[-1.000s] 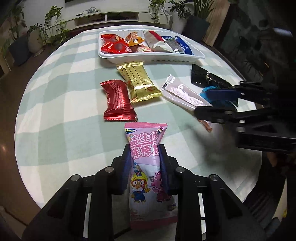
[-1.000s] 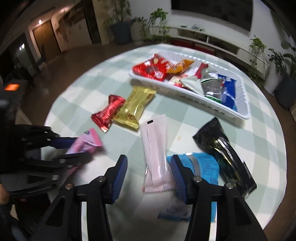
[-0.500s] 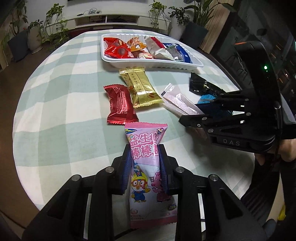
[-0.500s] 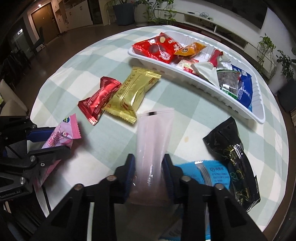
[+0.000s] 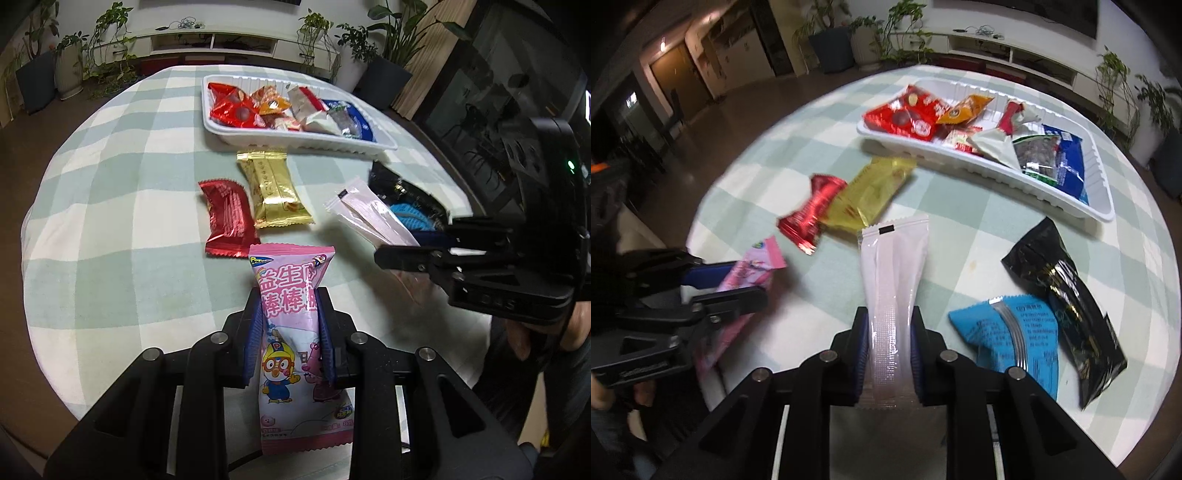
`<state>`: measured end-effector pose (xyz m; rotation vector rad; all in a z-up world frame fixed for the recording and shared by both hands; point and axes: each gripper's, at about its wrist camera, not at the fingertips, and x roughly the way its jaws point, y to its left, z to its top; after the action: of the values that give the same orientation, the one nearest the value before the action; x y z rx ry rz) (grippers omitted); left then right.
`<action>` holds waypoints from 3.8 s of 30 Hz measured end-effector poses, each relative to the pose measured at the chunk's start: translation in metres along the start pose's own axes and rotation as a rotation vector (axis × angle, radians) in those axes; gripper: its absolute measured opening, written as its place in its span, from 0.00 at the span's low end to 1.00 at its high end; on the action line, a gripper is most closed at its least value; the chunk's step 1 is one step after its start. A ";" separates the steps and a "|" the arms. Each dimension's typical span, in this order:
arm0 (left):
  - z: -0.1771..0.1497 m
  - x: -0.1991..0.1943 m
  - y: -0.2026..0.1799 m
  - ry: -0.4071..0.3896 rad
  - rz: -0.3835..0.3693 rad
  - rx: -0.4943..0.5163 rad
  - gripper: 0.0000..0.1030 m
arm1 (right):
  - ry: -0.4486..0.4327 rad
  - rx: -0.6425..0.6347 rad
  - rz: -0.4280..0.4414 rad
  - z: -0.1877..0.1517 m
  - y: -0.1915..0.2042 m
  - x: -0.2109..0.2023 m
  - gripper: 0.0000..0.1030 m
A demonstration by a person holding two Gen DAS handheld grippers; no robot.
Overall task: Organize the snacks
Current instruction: 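Carry both packets into the white tray and open both tools, then pull both tools back from the tray over the remaining snacks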
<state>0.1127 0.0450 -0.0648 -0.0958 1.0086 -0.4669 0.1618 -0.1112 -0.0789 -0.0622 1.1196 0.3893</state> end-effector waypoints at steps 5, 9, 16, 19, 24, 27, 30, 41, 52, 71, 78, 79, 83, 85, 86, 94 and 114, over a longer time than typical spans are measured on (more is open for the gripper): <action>0.010 -0.007 -0.006 -0.017 -0.047 -0.004 0.24 | -0.052 0.095 0.091 -0.012 -0.010 -0.020 0.21; 0.028 -0.014 -0.004 -0.039 -0.082 -0.016 0.24 | -0.110 0.184 0.135 -0.014 -0.031 -0.042 0.21; 0.083 -0.032 0.009 -0.102 -0.070 -0.013 0.24 | -0.236 0.354 0.084 0.001 -0.101 -0.087 0.21; 0.110 -0.036 0.019 -0.122 -0.066 -0.022 0.24 | -0.265 0.398 0.050 0.005 -0.127 -0.100 0.21; 0.154 -0.039 0.030 -0.148 -0.052 -0.020 0.24 | -0.309 0.434 0.023 0.017 -0.157 -0.116 0.21; 0.184 -0.034 0.028 -0.155 -0.039 -0.003 0.24 | -0.324 0.434 0.025 0.034 -0.166 -0.120 0.21; 0.211 -0.019 0.021 -0.145 -0.037 0.016 0.24 | -0.338 0.412 0.039 0.058 -0.164 -0.116 0.21; 0.286 0.087 0.020 -0.072 -0.038 -0.032 0.24 | -0.251 0.327 0.045 0.145 -0.141 -0.048 0.21; 0.290 0.159 0.036 -0.022 -0.007 -0.056 0.25 | -0.129 0.345 -0.041 0.166 -0.155 0.035 0.21; 0.284 0.185 0.040 -0.005 0.028 -0.065 0.50 | -0.097 0.303 -0.111 0.169 -0.152 0.062 0.29; 0.279 0.155 0.033 -0.036 0.013 -0.052 0.58 | -0.137 0.291 -0.128 0.166 -0.144 0.041 0.38; 0.277 0.148 0.031 -0.043 0.009 -0.049 0.61 | -0.145 0.288 -0.130 0.165 -0.143 0.036 0.39; 0.267 0.112 0.022 -0.080 -0.009 -0.022 0.88 | -0.200 0.284 -0.118 0.154 -0.137 0.008 0.62; 0.257 0.086 0.018 -0.114 -0.013 -0.010 0.99 | -0.236 0.297 -0.090 0.143 -0.135 -0.011 0.71; 0.250 0.072 0.017 -0.131 -0.014 -0.009 1.00 | -0.257 0.300 -0.071 0.134 -0.132 -0.021 0.77; 0.181 -0.014 0.013 -0.215 0.004 0.003 1.00 | -0.396 0.294 0.027 0.054 -0.104 -0.083 0.88; -0.021 -0.011 0.012 -0.059 0.094 -0.103 1.00 | -0.288 0.306 -0.002 -0.089 -0.035 -0.074 0.89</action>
<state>0.0938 0.0632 -0.0709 -0.1528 0.9751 -0.3251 0.0684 -0.1860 -0.0578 0.2548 0.8832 0.2133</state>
